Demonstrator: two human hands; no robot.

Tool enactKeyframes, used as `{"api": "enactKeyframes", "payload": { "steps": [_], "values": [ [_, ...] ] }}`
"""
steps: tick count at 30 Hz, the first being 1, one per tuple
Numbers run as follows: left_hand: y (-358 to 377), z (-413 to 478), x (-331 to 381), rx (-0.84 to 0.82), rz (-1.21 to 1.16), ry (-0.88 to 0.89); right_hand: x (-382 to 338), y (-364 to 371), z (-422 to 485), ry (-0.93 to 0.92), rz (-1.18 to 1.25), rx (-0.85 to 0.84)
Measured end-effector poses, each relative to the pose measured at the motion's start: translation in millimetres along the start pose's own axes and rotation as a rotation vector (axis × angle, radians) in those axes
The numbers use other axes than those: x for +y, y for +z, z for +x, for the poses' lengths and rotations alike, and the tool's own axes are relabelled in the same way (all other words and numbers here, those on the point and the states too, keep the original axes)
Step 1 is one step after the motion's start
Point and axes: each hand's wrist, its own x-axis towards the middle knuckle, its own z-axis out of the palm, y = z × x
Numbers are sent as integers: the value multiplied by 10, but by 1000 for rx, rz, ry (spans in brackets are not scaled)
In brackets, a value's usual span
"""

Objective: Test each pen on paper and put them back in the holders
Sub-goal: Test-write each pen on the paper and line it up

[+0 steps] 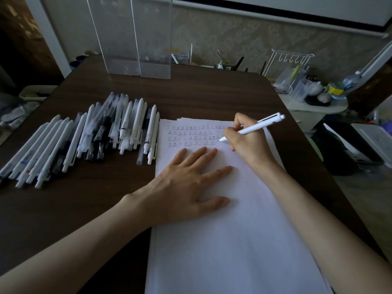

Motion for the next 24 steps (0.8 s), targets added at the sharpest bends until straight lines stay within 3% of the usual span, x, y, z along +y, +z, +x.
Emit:
{"api": "enactKeyframes", "payload": {
  "steps": [24],
  "values": [
    [-23,-3,6,-17,-40,0,-5,-7,-14,32,40,-52]
  ]
}}
